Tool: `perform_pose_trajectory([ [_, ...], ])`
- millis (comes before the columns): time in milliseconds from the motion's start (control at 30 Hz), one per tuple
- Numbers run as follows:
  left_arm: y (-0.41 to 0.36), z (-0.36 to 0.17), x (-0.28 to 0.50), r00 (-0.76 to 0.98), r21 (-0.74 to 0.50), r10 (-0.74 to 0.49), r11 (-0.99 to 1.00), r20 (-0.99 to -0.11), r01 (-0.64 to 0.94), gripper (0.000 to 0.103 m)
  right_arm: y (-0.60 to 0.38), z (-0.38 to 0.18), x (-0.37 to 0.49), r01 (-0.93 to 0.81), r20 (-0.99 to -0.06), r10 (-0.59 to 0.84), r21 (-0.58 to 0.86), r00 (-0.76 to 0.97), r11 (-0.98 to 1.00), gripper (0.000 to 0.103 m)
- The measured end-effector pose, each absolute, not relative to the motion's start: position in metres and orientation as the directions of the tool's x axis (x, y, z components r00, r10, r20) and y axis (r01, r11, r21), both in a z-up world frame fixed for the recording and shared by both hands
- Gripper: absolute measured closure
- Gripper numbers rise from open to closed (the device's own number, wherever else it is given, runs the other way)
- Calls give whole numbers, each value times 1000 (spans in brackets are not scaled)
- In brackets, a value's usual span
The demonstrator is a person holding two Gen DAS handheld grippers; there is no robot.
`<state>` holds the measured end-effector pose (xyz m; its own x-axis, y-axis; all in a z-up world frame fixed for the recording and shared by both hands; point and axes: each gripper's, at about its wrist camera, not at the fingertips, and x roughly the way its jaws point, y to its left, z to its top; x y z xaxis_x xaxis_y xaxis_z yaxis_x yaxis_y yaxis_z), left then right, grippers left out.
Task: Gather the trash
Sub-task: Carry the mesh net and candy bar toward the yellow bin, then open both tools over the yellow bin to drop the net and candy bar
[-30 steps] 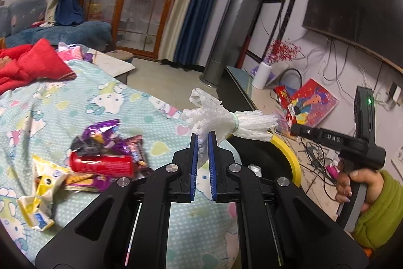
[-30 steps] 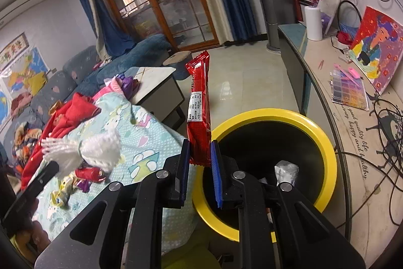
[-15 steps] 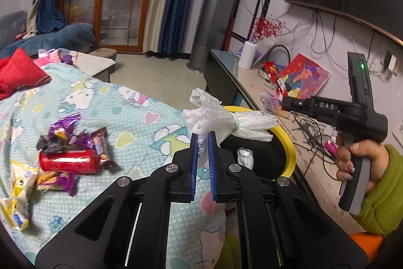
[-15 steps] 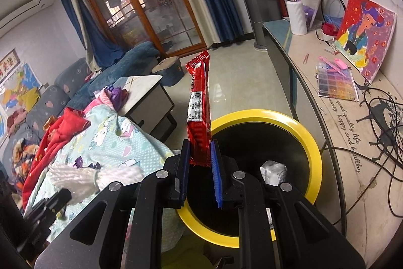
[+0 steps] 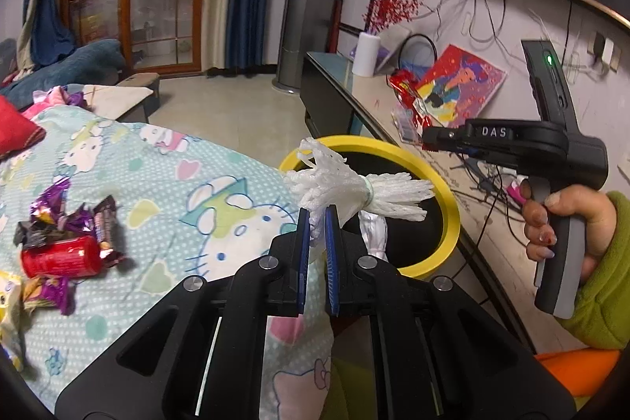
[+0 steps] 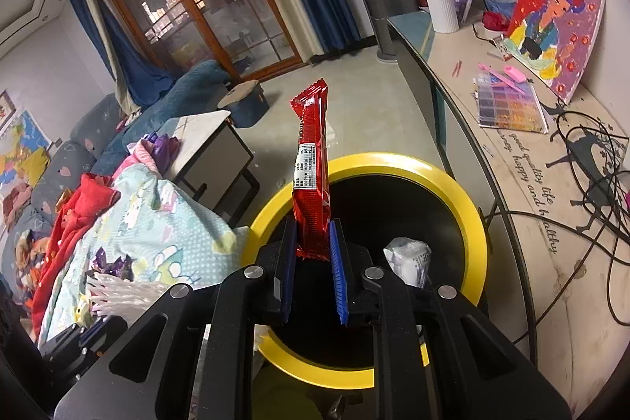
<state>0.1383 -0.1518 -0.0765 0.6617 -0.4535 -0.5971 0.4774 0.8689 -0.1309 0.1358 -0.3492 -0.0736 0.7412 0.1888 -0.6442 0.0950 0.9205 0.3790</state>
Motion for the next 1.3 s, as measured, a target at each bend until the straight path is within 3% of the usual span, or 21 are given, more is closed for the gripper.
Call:
perform_pose_trajectory([
  [733, -200, -114, 165, 578, -93, -448, 837, -682, 538, 99, -376, -121, 149, 204, -736, 205, 425, 645, 882, 83],
  [800, -200, -116, 168, 582, -96, -443, 843, -682, 528, 93, -378, -122, 149, 224, -742, 186, 416, 644, 881, 72],
  [867, -199, -115, 169, 588, -106, -443, 849, -676, 518, 74, -379, -122, 149, 232, -741, 183, 419, 646, 878, 65],
  [967, -193, -111, 167, 596, -133, -463, 848, -656, 513, 55, -382, -121, 149, 246, -742, 166, 411, 649, 878, 59],
  [1100, -183, -103, 162, 618, -158, -473, 855, -628, 494, 37, -384, -120, 147, 262, -746, 142, 397, 651, 880, 52],
  [1167, -175, -99, 160, 632, -177, -471, 864, -616, 471, 19, -384, -118, 147, 265, -746, 129, 385, 654, 884, 51],
  [1300, -164, -94, 160, 653, -188, -459, 877, -603, 443, 11, -380, -109, 144, 261, -730, 94, 358, 677, 897, 47],
])
